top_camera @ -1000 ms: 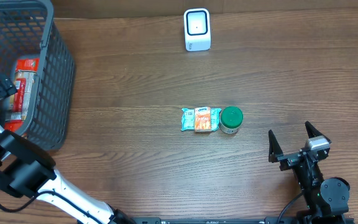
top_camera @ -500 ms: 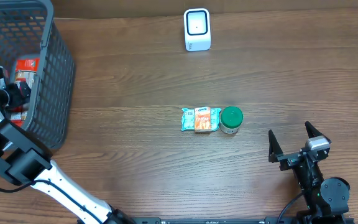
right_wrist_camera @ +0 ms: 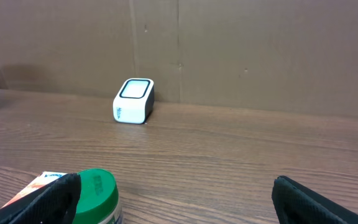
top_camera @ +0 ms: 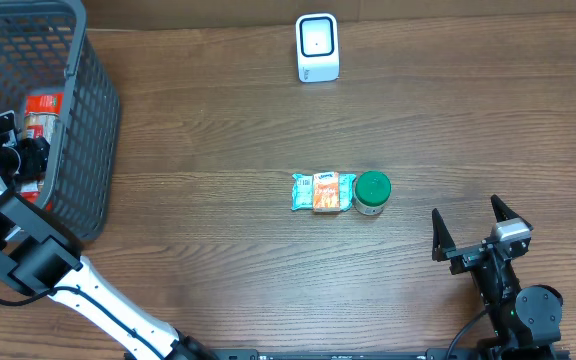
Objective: Scan the item barcode
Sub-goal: 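Grasp the orange-red snack package in the basket with left gripper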
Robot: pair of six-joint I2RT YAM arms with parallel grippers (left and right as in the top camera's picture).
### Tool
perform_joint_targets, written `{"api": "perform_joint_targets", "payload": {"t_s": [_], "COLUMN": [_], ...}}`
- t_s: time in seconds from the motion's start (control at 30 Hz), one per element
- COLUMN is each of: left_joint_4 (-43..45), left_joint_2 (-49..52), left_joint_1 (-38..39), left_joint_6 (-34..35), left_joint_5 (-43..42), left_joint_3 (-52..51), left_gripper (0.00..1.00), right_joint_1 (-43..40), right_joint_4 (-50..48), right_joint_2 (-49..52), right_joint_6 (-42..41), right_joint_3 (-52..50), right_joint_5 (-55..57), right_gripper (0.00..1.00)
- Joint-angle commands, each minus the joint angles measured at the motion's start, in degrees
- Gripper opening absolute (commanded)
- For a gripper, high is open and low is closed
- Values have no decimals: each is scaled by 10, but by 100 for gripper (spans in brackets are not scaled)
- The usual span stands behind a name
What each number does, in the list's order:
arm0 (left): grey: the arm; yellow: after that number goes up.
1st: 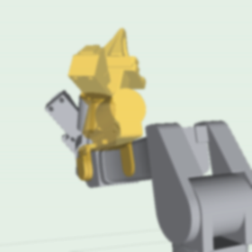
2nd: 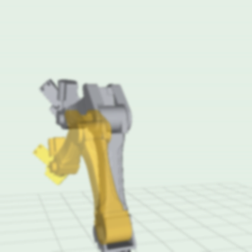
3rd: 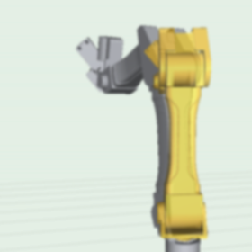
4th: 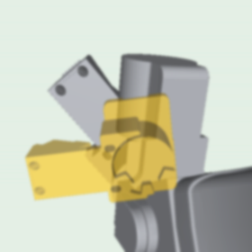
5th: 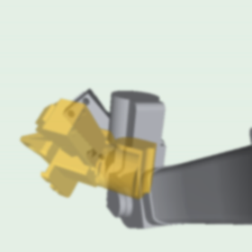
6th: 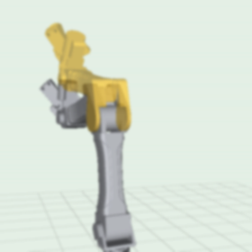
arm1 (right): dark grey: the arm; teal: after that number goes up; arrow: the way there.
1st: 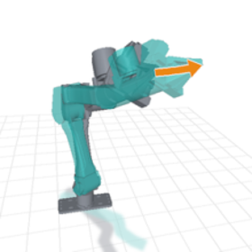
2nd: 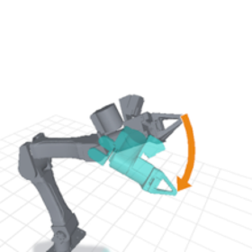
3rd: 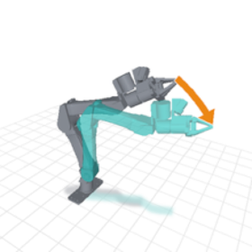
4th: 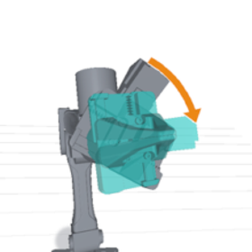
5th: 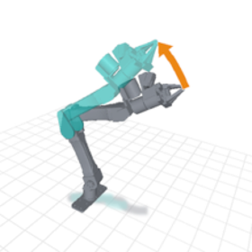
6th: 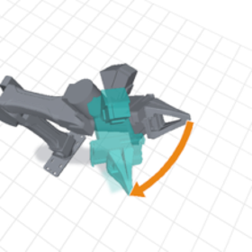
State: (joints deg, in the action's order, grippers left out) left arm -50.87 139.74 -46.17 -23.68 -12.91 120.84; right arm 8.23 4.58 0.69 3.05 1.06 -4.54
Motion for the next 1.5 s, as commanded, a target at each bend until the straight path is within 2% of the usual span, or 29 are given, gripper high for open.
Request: {"api": "perform_joint_targets", "payload": {"t_s": [0.0, 0.07, 0.2, 0.3, 0.33, 0.47, 0.53, 0.63, 0.67, 0.9, 1.07, 1.27, 1.47], "left_joint_4": [-26, -30, -42, -44, -44, -46, -46, -46, -46, -115, -169, -198, -206], "left_joint_2": [31, 31, 31, 31, 31, 31, 31, 31, 30, 21, -12, -97, -231], "left_joint_1": [2, 4, 12, 20, 23, 31, 34, 35, 35, 35, 38, 50, 71], "left_joint_6": [43, 51, 51, 51, 51, 51, 51, 54, 62, 82, 138, 205, 263], "left_joint_5": [-22, -22, -22, -22, -22, -19, -19, -20, -19, -15, -15, -15, -16], "left_joint_3": [-6, -6, -6, -7, -7, -7, -7, -7, -6, 74, 174, 247, 250], "left_gripper": [77, 83, 85, 81, 76, 41, 31, 6, 4, 4, 4, 4, 4], "right_joint_1": [-5, -5, -5, -5, -5, -5, -5, -5, -5, -5, -5, -5, -5], "right_joint_4": [-2, -2, -2, -2, -2, -2, -2, -2, -2, -2, -2, -2, -2], "right_joint_2": [-5, -5, -5, -5, -5, -5, -5, -5, -5, -5, -5, -5, -5], "right_joint_6": [2, 2, 2, 2, 2, 2, 2, 2, 2, 2, 2, 2, 2], "right_joint_3": [-6, -6, -6, -6, -6, -6, -6, -6, -6, -6, -6, -6, -6], "right_joint_5": [-3, -3, -3, -3, -3, -3, -3, -3, -3, -3, -3, -3, -3], "right_gripper": [100, 100, 100, 100, 100, 100, 100, 100, 100, 100, 100, 100, 100]}}
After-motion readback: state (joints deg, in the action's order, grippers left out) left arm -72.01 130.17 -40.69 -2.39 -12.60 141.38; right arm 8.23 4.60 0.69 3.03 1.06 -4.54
